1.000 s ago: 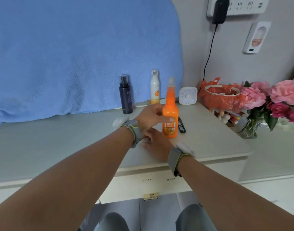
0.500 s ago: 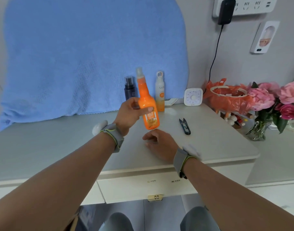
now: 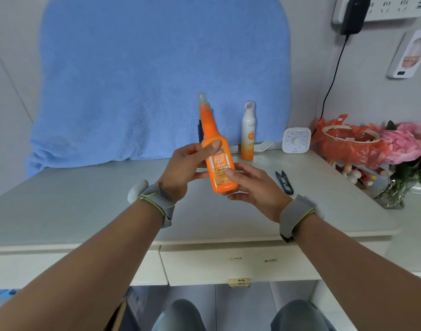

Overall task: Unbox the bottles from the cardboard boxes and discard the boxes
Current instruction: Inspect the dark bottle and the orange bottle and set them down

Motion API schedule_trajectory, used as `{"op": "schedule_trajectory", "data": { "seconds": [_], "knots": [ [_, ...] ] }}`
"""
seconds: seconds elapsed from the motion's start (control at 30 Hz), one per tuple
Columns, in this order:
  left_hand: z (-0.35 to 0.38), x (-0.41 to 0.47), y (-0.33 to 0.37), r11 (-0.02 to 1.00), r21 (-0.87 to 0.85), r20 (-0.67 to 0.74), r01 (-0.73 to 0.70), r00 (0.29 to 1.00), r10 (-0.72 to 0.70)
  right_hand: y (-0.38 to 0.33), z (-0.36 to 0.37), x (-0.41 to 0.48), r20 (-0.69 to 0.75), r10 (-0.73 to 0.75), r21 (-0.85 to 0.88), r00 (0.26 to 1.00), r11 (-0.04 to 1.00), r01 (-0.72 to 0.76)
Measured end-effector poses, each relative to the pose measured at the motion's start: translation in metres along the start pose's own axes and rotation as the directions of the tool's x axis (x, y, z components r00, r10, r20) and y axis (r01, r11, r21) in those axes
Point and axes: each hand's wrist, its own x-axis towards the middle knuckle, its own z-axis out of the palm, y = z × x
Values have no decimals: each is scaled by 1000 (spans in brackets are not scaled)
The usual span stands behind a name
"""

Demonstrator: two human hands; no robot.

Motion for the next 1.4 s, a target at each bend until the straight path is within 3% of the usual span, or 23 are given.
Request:
{"op": "schedule_trajectory", "data": {
  "seconds": [0.33,0.53,0.87,1.1,1.2,1.3,1.4],
  "knots": [
    [-4,-28,-38,980,-158,200,-122,968,152,24,-1,-12,58,-88,-14,994,996,89],
    [-1,-31,-64,979,-38,269,-198,942,201,40,-2,-8,44,-138,-173,990,975,143],
    [6,-25,-67,967,70,269,-245,938,218,44,-7,-3,-12,-145,-197,989,970,140],
    [12,-27,-69,976,17,203,-216,957,208,43,-3,-4,-6,-106,-170,994,980,103],
    [14,-28,-74,993,-32,193,-114,974,118,44,-2,-4,24,-95,-140,995,985,98],
    [15,-27,-76,992,-126,197,13,980,12,44,-2,-4,47,-71,-4,996,997,71],
    [15,-28,-76,990,-139,240,-31,969,64,43,-2,-4,44,-37,28,998,999,36]
  ]
}}
